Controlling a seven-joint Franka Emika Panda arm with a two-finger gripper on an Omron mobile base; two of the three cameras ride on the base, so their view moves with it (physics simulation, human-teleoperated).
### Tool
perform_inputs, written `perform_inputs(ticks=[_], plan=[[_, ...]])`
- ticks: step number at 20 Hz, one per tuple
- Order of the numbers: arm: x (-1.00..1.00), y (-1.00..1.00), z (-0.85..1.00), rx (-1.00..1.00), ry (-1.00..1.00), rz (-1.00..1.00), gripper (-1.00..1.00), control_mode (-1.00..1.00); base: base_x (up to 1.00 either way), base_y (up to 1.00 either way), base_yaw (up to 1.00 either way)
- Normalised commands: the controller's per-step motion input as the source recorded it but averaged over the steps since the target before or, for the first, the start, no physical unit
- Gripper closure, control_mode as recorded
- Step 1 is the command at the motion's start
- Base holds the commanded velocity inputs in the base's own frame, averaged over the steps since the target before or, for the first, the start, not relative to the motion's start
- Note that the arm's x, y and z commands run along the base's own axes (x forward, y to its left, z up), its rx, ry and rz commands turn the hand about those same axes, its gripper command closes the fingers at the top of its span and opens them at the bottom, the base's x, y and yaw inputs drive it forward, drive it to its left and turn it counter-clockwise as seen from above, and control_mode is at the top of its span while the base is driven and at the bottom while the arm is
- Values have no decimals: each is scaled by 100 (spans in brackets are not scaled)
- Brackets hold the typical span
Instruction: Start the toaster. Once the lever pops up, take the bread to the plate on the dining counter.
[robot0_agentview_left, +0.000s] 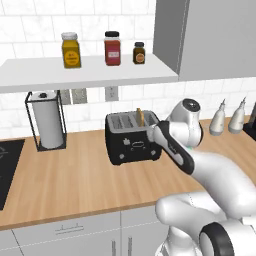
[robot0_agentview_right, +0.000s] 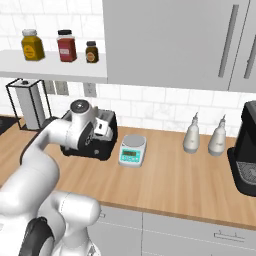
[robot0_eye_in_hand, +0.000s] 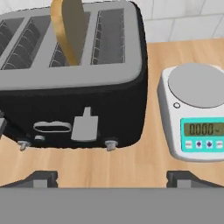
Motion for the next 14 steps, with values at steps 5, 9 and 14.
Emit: perform_inputs(ticks=[5, 9, 14], plan=[[37, 0, -1, 0, 0, 0, -100, -100, 0, 0, 0], [28, 0, -6, 0, 0, 0, -100, -100, 0, 0, 0], [21, 0, -13, 0, 0, 0, -100, -100, 0, 0, 0]])
